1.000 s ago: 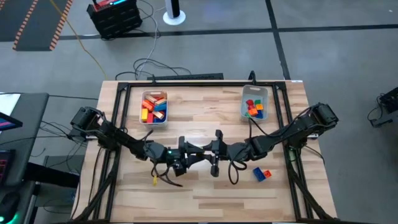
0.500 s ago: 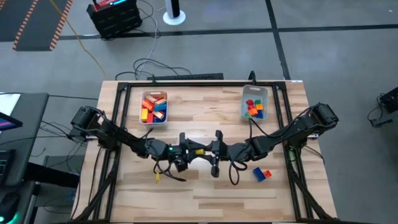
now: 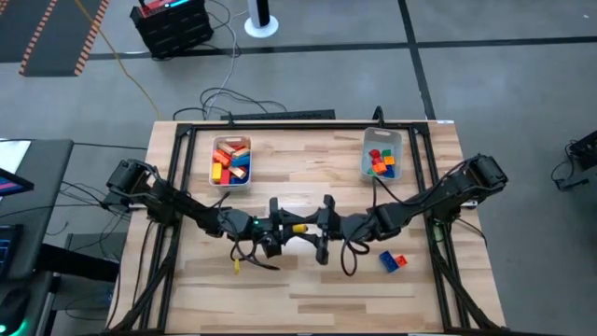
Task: Sort blocks by size
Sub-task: Put the small yellow block into the gray bin
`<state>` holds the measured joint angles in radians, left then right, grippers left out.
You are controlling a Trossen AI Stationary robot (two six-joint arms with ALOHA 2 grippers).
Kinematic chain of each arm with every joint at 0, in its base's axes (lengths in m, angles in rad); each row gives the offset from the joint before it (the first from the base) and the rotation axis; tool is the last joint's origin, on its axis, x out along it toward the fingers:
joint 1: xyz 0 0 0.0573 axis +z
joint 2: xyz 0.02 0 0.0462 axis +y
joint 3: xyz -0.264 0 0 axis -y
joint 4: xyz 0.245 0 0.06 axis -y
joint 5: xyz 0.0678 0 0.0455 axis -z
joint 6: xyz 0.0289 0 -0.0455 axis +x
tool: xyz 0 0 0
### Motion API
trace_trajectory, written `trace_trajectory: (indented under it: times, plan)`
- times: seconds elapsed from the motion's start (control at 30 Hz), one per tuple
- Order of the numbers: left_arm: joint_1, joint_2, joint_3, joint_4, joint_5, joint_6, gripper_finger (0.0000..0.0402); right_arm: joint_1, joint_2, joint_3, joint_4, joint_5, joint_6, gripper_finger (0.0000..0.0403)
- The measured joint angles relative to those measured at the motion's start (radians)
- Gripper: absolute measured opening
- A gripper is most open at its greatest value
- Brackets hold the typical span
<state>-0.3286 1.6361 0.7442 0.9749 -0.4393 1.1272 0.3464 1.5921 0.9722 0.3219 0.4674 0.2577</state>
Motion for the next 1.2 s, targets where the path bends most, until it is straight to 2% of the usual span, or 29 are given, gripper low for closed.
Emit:
trace_trajectory:
  times: [0.13,0.33,0.57,0.9,1.2]
  plan:
    - [0.011,0.000,-0.001,-0.001,-0.003,-0.087,0.0119,-0.011,-0.003,0.000,-0.004,0.007,0.013,0.0225]
    - [0.027,0.000,-0.001,-0.029,-0.008,-0.199,0.0090,-0.029,-0.003,0.000,-0.012,0.016,0.030,0.0219]
    - [0.027,0.000,-0.001,-0.041,-0.025,-0.232,0.0087,-0.030,-0.003,0.000,-0.018,0.016,0.033,0.0212]
    - [0.039,0.000,-0.001,-0.046,-0.061,-0.327,0.0085,-0.032,-0.005,0.000,-0.026,0.027,0.027,0.0227]
    - [0.062,0.000,0.001,-0.050,-0.080,-0.367,0.0085,-0.027,-0.112,0.000,-0.144,0.031,0.021,0.0232]
